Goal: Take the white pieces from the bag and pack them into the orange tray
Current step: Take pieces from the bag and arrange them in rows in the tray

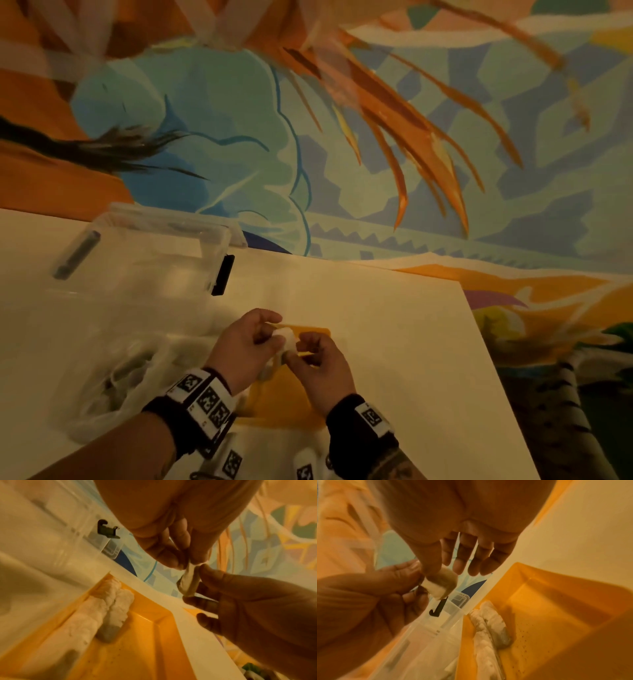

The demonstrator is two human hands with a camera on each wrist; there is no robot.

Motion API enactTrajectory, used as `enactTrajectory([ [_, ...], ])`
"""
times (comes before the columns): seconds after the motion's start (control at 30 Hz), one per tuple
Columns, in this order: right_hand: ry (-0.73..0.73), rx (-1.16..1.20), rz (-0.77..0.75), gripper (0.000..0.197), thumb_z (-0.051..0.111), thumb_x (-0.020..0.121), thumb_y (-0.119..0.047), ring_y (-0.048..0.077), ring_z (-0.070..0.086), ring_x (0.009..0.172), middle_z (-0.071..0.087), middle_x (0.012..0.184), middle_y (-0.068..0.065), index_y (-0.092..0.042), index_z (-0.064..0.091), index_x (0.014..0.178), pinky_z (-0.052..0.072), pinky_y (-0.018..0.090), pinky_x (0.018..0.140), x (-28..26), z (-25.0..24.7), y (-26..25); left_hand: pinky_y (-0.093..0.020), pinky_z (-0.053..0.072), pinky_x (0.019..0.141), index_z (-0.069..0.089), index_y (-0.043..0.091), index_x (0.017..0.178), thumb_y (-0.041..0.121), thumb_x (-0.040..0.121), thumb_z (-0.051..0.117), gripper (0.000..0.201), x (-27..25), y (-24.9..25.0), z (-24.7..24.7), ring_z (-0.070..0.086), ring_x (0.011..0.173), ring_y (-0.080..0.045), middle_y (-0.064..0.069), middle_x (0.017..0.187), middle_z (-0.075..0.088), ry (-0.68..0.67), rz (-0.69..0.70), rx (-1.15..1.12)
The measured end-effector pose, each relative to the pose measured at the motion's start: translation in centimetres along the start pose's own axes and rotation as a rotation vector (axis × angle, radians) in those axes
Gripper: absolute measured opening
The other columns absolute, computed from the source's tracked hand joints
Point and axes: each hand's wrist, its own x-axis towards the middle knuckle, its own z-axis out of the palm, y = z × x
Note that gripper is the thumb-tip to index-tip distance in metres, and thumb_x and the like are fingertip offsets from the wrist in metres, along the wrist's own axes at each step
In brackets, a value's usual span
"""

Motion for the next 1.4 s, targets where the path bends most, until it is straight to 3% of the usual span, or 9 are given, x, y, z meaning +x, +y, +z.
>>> enactTrajectory([
  [0.07,-0.017,-0.073,-0.041,0.024,0.073,0.084,-0.033,0.001,0.061,0.088,0.066,0.098,-0.017,-0.035,0.063,0.105,0.050,0.016,0.074,0.2,0.2,0.3,-0.028,0.058,0.076,0.063,0.035,0.099,0.011,0.085,0.073,0.029,-0.3,0.2,-0.3,0.069,0.083,-0.009,0.001,0.085,0.070,-0.062,0.027,0.086],
  [0.17,-0.102,-0.118,-0.065,0.005,0.071,0.086,-0.028,0.002,0.057,0.070,0.066,0.079,-0.009,-0.029,0.069,0.090,0.048,0.017,0.068,0.6,0.9,0.2,-0.026,0.058,0.077,0.063,0.036,0.100,0.015,0.084,0.075,0.030,-0.5,0.0,-1.0,0.070,0.082,-0.004,0.003,0.086,0.074,-0.128,0.039,0.119],
  [0.3,-0.066,-0.082,0.031,0.010,0.073,0.083,-0.024,0.012,0.053,0.065,0.062,0.072,0.008,-0.023,0.066,0.076,0.051,0.035,0.068,2.0,1.7,0.5,-0.029,0.056,0.089,0.064,0.041,0.101,0.018,0.086,0.074,0.030,0.2,-1.3,-2.5,0.069,0.091,-0.004,0.008,0.091,0.075,-0.050,0.016,0.096],
  [0.47,-0.008,-0.103,0.079,0.022,0.072,0.086,-0.024,0.004,0.047,0.059,0.056,0.059,-0.013,-0.026,0.060,0.068,0.044,0.021,0.061,3.6,1.9,1.7,-0.026,0.053,0.088,0.061,0.044,0.094,0.026,0.092,0.065,0.019,1.7,-3.8,-4.6,0.064,0.092,-0.003,0.016,0.102,0.068,0.074,-0.054,0.303],
  [0.63,-0.077,-0.309,0.241,0.019,0.068,0.083,-0.035,0.020,0.061,0.071,0.068,0.078,0.004,-0.019,0.061,0.081,0.054,0.038,0.073,4.9,3.4,3.7,-0.032,0.049,0.097,0.055,0.035,0.126,0.038,0.088,0.066,0.040,2.6,-6.8,-5.0,0.060,0.110,-0.013,0.010,0.128,0.061,-0.044,-0.262,0.540],
  [0.77,-0.226,-0.552,0.349,0.018,0.061,0.088,-0.039,0.024,0.064,0.091,0.069,0.102,0.005,-0.024,0.063,0.097,0.053,0.033,0.075,5.6,4.9,4.4,-0.031,0.059,0.073,0.039,0.032,0.142,0.033,0.086,0.069,0.064,2.9,-8.4,-4.3,0.063,0.102,-0.019,0.001,0.133,0.057,-0.184,-0.409,0.489],
  [0.97,-0.234,-0.661,0.443,0.024,0.059,0.091,-0.035,0.027,0.061,0.094,0.066,0.111,0.007,-0.020,0.065,0.109,0.047,0.030,0.073,6.9,6.5,5.0,-0.033,0.062,0.066,0.038,0.032,0.142,0.028,0.089,0.065,0.059,3.1,-9.3,-4.2,0.068,0.087,-0.019,0.000,0.123,0.063,-0.252,-0.467,0.480],
  [1.1,-0.190,-0.640,0.478,0.012,0.065,0.087,-0.033,0.026,0.062,0.092,0.065,0.103,0.004,-0.023,0.062,0.095,0.055,0.033,0.080,7.8,7.0,5.5,-0.034,0.062,0.068,0.039,0.029,0.141,0.027,0.089,0.066,0.059,3.3,-9.4,-4.3,0.068,0.086,-0.019,0.000,0.121,0.064,-0.251,-0.490,0.459],
  [1.4,-0.263,-0.750,0.566,0.056,0.073,0.076,-0.051,0.032,0.059,0.108,0.059,0.122,0.009,-0.019,0.056,0.119,0.052,0.036,0.082,8.2,8.0,6.5,-0.026,0.054,0.053,0.045,0.024,0.137,0.020,0.089,0.068,0.053,3.4,-9.9,-4.3,0.069,0.079,-0.019,0.000,0.112,0.062,-0.250,-0.512,0.358],
])
